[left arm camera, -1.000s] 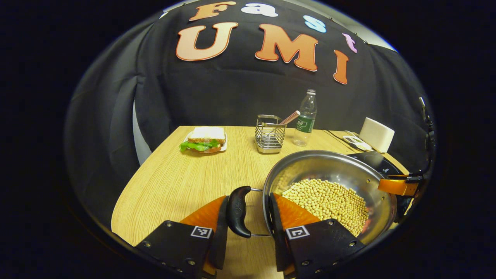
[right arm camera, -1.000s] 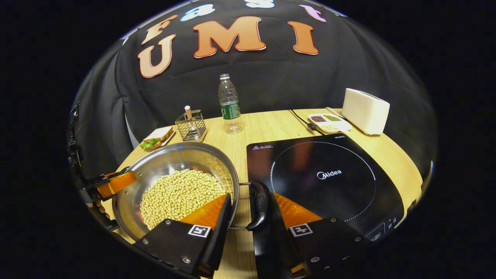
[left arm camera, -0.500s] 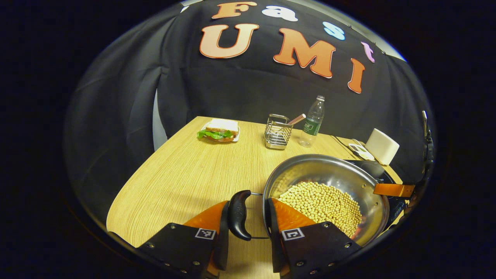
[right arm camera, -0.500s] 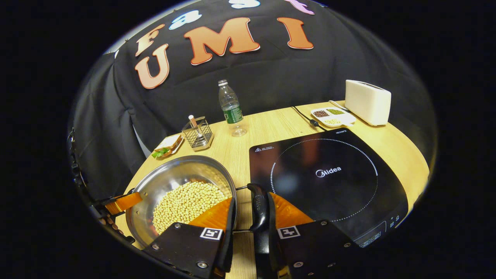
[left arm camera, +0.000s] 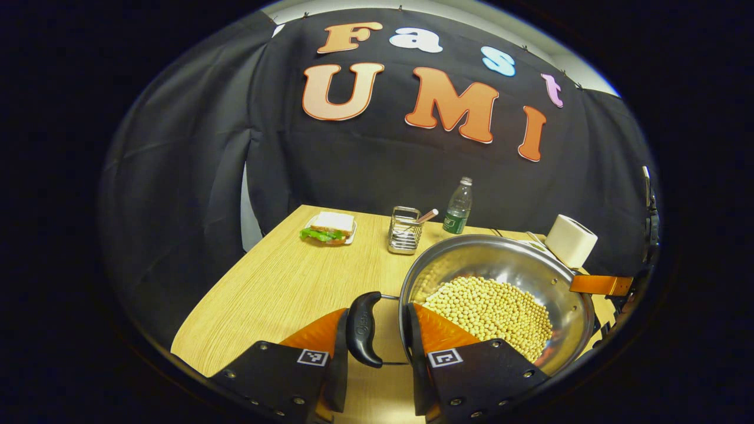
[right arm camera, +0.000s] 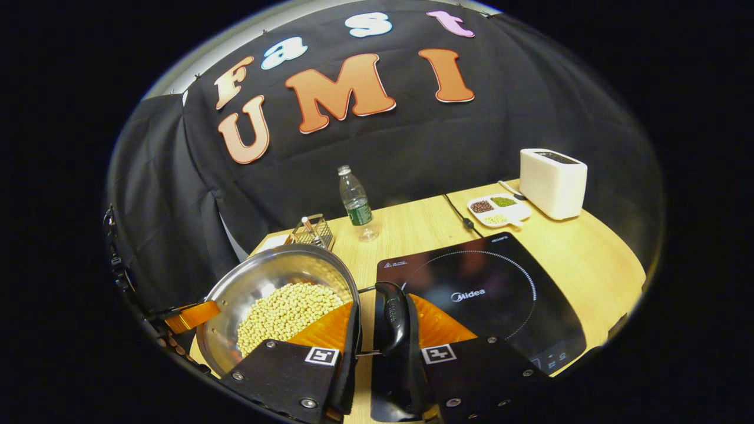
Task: First push the handle of the pot to place it horizontally, then grasp the pot with both hands and set it on the induction cooktop.
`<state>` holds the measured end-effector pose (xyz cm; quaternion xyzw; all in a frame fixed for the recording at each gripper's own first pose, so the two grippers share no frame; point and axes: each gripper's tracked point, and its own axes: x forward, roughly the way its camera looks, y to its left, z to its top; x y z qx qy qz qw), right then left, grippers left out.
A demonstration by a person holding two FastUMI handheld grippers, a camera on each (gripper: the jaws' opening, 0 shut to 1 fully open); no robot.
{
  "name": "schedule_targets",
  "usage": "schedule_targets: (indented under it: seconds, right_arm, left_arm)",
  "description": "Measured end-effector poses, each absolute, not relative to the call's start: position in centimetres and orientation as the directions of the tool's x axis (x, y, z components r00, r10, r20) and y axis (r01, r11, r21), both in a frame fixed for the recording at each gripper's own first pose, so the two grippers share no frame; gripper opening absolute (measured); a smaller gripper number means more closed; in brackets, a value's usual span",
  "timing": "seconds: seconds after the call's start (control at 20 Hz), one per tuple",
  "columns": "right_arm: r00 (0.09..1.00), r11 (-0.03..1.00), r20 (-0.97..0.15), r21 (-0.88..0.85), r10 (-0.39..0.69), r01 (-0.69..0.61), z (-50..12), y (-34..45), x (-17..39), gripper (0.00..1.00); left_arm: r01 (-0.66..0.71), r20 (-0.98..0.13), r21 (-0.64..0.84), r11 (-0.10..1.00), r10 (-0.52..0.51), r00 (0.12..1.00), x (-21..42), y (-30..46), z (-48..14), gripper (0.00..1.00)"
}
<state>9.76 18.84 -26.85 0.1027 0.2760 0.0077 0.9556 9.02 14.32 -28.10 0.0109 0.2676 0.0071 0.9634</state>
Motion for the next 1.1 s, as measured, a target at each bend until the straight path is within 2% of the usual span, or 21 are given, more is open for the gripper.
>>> schedule_targets:
  seconds: [0.45,0.75,1.1]
  right_arm:
    - [0.869,0.968,-0.494,0.232,0.030,0.098,-24.1,10.6,8.3,0.37]
    - [0.875,0.961,-0.483,0.226,-0.033,0.161,-22.9,4.7,7.4,0.37]
    - [0.870,0.951,-0.489,0.237,-0.060,0.199,-22.9,-1.0,6.9,0.36]
  left_arm:
    - [0.061,-0.514,0.046,0.997,-0.029,0.857,8.9,6.4,-26.6,0.46]
    - [0.116,-0.533,0.026,0.993,-0.085,0.842,9.5,0.2,-27.6,0.46]
    - [0.160,-0.549,0.043,0.986,-0.111,0.828,9.6,-5.5,-28.4,0.44]
